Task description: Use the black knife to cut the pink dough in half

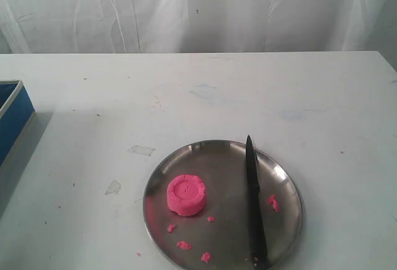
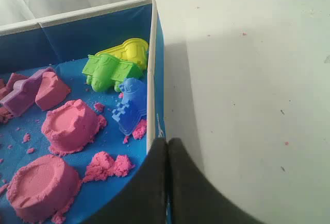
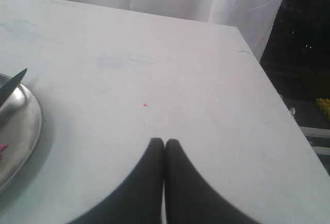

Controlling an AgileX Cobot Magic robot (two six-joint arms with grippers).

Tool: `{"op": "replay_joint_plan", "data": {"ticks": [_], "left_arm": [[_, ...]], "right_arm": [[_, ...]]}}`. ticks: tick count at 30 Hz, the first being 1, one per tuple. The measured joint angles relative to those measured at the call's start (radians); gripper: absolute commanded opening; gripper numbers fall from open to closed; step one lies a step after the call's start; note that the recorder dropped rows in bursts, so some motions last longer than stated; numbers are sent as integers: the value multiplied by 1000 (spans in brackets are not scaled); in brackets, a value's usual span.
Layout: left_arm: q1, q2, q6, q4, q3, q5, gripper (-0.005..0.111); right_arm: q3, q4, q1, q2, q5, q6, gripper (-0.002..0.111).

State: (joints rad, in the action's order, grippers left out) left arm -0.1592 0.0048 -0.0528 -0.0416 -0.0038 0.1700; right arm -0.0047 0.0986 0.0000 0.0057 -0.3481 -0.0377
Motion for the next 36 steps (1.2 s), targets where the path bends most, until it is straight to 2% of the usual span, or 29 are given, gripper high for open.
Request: {"op": "replay_joint_plan", "data": {"ticks": [5,16,22,28,33,36], "left_arm": [[0,0,0,0,0,0,0],[0,0,0,0,0,0,0],[0,0,0,0,0,0,0],[0,0,0,0,0,0,0],[0,0,0,0,0,0,0],[0,0,0,0,0,0,0]], "right_arm": [[0,8,0,0,34,0,0],[0,4,0,0,267,0,0],[0,-60,0,0,481,121,0],[0,-71,0,0,787,338,0],[0,-57,0,-2,977,752,0],[0,77,0,-2,1025,1017,0]]}}
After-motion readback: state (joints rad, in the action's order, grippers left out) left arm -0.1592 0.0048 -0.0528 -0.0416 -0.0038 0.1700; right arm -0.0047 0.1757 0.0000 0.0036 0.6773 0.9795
